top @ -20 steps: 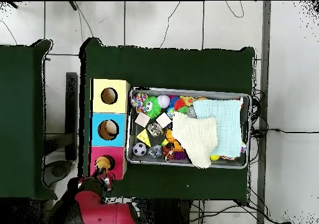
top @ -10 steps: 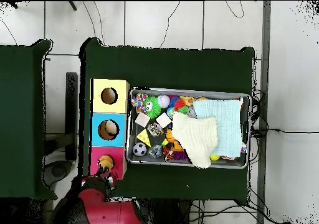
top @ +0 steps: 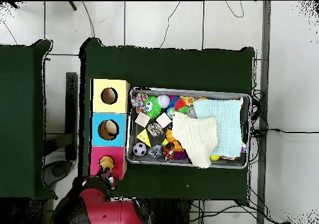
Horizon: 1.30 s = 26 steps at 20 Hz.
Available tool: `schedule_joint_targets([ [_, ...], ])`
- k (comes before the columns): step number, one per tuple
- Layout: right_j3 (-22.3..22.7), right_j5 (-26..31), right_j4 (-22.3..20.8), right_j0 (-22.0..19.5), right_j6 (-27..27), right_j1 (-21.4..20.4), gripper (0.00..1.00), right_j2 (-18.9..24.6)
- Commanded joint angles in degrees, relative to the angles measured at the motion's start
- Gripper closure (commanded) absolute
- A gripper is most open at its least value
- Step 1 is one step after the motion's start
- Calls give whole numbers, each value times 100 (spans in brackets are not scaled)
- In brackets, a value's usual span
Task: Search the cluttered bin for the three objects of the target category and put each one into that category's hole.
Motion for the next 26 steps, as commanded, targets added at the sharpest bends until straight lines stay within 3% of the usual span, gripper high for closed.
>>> schedule_joint_targets([
  [1, -121, -281, 124, -174, 1220, 156, 100, 200],
  [10, -37, -361, 137, -226, 1275, 147, 100, 246],
  [11, -38, -356, 133, -236, 1266, 148, 0, 254],
  [26, -133, -51, 135, -246, 1143, 23, 0, 225],
])
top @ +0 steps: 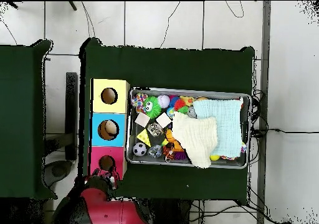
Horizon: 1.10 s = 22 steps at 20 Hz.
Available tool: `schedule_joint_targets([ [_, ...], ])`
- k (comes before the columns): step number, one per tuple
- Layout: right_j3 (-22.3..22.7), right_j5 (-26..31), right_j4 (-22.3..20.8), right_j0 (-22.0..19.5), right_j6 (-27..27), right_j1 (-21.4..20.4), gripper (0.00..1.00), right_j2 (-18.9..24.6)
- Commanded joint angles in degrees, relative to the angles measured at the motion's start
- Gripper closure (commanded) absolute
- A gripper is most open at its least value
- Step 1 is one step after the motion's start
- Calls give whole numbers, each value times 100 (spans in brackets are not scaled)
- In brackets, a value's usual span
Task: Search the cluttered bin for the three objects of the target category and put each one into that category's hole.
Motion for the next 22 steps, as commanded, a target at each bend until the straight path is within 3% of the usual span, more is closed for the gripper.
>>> schedule_joint_targets([
  [1, -135, -6, 116, -234, 1110, -46, 0, 207],
  [6, -294, 318, -72, -434, 762, -259, 0, 111],
  [13, -253, 322, -491, -1063, 281, -358, 0, 223],
  [22, -237, -135, -1189, -1871, 142, -44, 0, 620],
])
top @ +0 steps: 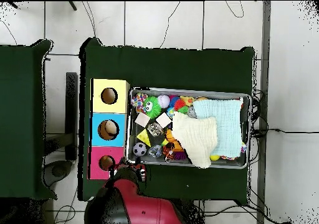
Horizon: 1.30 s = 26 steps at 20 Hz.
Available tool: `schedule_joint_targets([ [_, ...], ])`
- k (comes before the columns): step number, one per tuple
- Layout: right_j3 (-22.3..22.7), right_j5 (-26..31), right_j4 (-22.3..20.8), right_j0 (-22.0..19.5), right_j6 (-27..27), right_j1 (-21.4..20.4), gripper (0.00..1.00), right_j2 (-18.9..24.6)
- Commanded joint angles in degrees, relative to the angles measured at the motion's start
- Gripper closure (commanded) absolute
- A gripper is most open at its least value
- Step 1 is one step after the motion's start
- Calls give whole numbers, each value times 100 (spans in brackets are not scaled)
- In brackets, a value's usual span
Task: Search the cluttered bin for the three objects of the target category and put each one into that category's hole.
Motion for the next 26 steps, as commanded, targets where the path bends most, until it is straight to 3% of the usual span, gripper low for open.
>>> schedule_joint_targets([
  [1, -219, -254, -809, -737, 144, 382, 0, 666],
  [9, -277, -789, -1519, -1238, 316, 830, 0, 877],
  [15, -449, -1181, -1847, -1286, 483, 1231, 0, 804],
  [26, -809, -1323, -2413, -1725, 423, 1583, 0, 961],
])
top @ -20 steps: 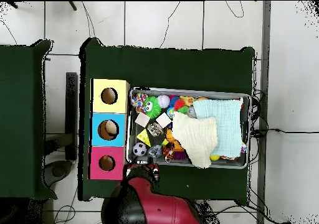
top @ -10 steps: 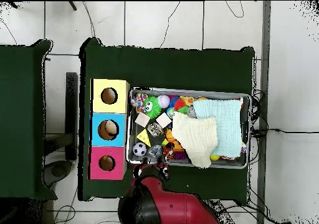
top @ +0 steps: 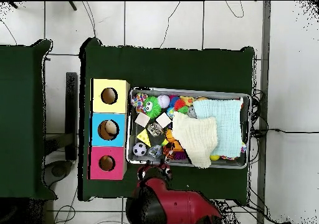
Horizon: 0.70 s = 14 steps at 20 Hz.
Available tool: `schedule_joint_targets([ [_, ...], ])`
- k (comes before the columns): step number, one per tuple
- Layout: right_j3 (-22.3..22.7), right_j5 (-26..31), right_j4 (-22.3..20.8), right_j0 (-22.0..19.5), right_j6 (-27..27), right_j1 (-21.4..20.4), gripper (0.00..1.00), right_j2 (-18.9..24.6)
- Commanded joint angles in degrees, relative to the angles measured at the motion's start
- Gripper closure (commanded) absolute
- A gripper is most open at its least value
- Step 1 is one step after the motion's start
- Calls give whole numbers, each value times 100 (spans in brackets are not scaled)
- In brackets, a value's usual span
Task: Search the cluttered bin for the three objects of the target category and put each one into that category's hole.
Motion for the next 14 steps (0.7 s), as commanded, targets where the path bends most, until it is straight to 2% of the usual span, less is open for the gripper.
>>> schedule_joint_targets([
  [1, -738, -332, -480, -351, 439, 442, 0, 578],
  [14, -1038, -791, -901, -395, 568, 919, 0, 417],
])
